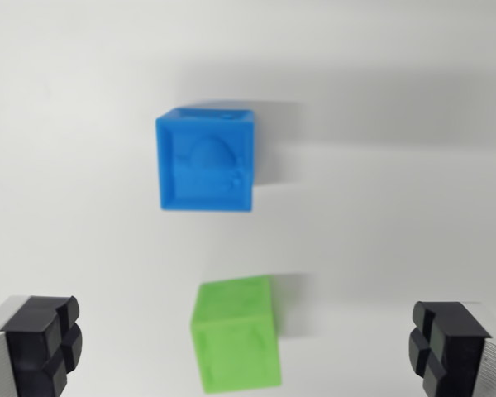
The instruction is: Stack cube
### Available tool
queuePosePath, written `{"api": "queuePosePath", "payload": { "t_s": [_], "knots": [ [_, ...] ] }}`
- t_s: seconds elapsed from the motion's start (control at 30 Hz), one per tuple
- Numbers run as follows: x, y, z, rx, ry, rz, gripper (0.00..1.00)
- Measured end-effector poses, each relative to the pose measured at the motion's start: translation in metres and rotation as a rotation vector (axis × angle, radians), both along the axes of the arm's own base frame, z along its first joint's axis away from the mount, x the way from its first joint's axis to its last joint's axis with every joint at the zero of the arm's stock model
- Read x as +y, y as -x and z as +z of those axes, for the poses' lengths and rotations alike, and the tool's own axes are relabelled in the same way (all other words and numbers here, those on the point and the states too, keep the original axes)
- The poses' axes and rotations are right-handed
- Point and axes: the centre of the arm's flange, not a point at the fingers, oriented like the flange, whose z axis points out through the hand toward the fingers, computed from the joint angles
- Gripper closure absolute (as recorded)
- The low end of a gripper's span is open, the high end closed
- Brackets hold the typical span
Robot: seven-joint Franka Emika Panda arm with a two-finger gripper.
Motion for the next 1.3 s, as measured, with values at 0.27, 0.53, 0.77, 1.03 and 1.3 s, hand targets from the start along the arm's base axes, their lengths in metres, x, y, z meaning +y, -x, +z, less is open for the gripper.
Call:
{"api": "queuePosePath", "payload": {
  "t_s": [0.27,0.53,0.77,1.03,1.3],
  "knots": [
    [0.009,-0.003,-0.031,-0.007,-0.005,0.016,0.00],
    [0.017,-0.005,-0.065,-0.011,-0.011,0.032,0.00],
    [0.023,-0.007,-0.092,-0.016,-0.015,0.041,0.00],
    [0.023,-0.006,-0.127,-0.014,-0.016,0.041,0.00],
    [0.023,-0.007,-0.153,-0.016,-0.017,0.041,0.00]
  ]
}}
